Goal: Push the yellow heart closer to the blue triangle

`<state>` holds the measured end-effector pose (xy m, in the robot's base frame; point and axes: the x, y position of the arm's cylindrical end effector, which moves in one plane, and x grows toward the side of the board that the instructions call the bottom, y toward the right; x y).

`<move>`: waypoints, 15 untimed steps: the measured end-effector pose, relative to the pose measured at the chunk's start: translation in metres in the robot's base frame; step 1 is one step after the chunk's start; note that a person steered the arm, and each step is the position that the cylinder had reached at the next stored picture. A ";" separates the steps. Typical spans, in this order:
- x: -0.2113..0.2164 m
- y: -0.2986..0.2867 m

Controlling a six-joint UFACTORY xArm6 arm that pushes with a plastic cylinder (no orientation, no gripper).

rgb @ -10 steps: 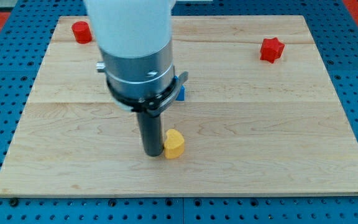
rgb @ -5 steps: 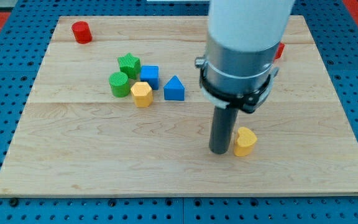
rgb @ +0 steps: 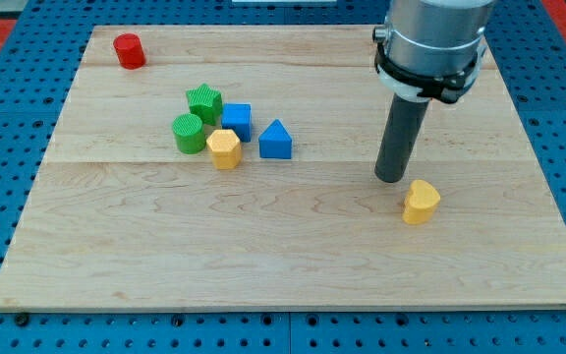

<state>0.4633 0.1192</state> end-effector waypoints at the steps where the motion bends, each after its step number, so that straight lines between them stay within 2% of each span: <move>1: 0.027 0.006; 2: 0.038 0.029; 3: 0.024 0.060; 5: 0.000 0.065; 6: 0.001 0.137; 7: 0.081 0.181; 8: 0.104 0.121; 10: 0.028 0.021; 12: -0.016 -0.061; 13: -0.015 -0.083; 15: 0.016 -0.070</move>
<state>0.4797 0.0490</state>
